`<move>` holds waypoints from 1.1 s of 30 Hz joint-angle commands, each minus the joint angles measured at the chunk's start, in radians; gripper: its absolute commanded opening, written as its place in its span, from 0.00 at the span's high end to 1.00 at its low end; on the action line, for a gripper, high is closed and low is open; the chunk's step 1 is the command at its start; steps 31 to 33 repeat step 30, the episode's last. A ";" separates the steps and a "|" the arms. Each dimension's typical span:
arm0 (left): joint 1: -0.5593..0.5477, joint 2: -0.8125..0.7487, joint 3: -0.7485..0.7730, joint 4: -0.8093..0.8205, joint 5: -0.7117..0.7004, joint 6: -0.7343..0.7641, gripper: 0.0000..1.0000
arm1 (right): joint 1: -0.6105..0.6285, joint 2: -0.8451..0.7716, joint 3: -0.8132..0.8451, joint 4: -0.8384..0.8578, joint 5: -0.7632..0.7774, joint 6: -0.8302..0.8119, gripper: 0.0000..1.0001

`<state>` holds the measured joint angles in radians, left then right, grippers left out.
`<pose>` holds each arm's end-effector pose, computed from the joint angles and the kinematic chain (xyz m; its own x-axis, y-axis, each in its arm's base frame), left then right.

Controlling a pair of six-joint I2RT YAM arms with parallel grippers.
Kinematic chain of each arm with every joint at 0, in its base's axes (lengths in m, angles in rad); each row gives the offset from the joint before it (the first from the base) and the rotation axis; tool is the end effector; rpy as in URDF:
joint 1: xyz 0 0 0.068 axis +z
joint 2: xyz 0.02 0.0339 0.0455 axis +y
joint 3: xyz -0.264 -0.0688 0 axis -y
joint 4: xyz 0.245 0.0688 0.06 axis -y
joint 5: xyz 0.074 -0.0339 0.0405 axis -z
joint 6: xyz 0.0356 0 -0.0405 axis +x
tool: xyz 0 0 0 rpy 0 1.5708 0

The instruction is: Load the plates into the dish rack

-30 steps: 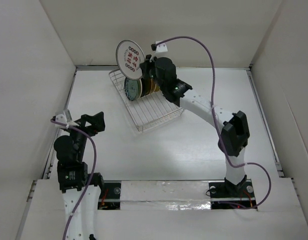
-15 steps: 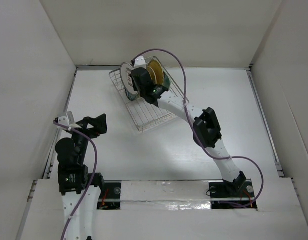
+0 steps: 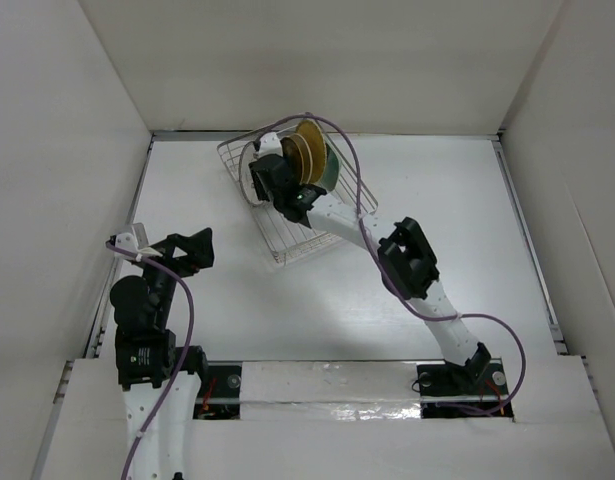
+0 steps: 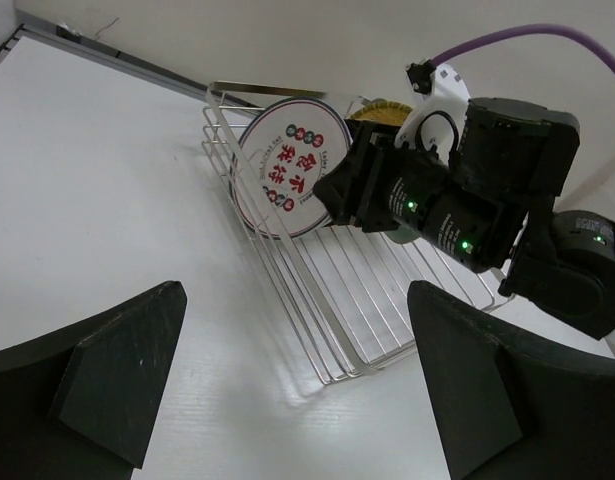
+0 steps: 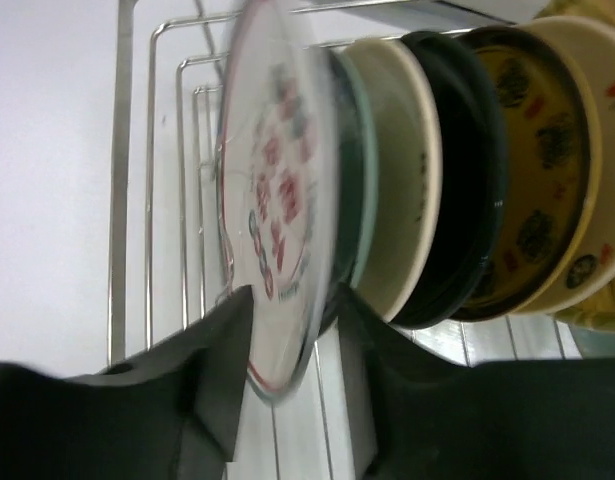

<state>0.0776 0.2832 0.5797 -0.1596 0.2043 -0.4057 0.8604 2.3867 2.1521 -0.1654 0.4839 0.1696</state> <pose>0.0914 -0.0001 0.3311 0.0759 -0.3817 -0.9212 0.1681 0.9155 -0.3655 0.3789 0.4150 0.2547 -0.3164 -0.1387 -0.9384 -0.3431 0.9390 -0.0231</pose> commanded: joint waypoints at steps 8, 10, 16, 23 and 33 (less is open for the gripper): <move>-0.007 0.020 -0.011 0.051 0.027 -0.002 0.01 | 0.017 -0.521 -0.417 0.345 -0.202 0.001 0.17; -0.007 0.022 -0.012 0.057 0.033 -0.004 0.01 | 0.017 -0.610 -0.541 0.395 -0.205 -0.005 0.16; -0.007 0.008 -0.009 0.057 0.041 -0.005 0.01 | 0.017 -1.047 -0.865 0.567 -0.107 -0.036 0.26; -0.007 -0.001 0.009 0.063 0.073 -0.001 0.01 | -0.004 -1.466 -1.121 0.681 0.016 -0.078 0.28; -0.007 0.014 0.002 0.146 0.177 -0.038 0.01 | -0.037 -1.442 -1.118 0.647 -0.045 -0.039 0.27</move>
